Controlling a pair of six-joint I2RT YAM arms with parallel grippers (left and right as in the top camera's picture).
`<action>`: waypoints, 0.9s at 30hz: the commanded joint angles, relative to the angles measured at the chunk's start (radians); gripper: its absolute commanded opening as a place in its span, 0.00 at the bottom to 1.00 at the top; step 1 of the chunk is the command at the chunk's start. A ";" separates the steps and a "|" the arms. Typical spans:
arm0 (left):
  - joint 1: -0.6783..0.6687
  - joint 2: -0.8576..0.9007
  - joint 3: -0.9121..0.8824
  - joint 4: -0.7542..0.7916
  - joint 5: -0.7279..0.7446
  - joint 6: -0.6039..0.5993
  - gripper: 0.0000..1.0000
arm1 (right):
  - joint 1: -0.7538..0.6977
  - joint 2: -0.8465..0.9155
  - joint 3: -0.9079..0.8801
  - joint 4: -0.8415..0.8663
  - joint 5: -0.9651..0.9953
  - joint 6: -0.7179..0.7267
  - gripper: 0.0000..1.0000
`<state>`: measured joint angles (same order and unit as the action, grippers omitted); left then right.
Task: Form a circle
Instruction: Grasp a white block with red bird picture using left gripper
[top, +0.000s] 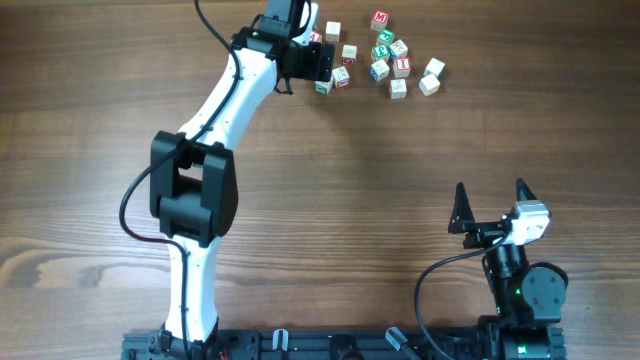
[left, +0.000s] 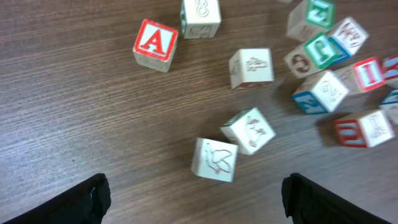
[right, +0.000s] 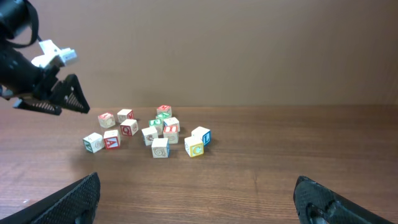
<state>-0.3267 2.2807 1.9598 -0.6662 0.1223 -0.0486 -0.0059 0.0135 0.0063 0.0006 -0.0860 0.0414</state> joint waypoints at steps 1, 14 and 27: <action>-0.010 0.060 0.020 0.023 0.023 0.053 0.88 | -0.006 -0.006 -0.001 0.005 -0.013 0.014 1.00; -0.010 0.171 0.020 0.041 0.024 0.151 0.77 | -0.006 -0.006 -0.001 0.005 -0.013 0.013 1.00; -0.010 0.171 0.020 0.098 0.023 0.173 0.34 | -0.006 -0.006 -0.001 0.005 -0.013 0.013 1.00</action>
<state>-0.3374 2.4313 1.9614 -0.5743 0.1299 0.1192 -0.0059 0.0135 0.0063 0.0006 -0.0860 0.0414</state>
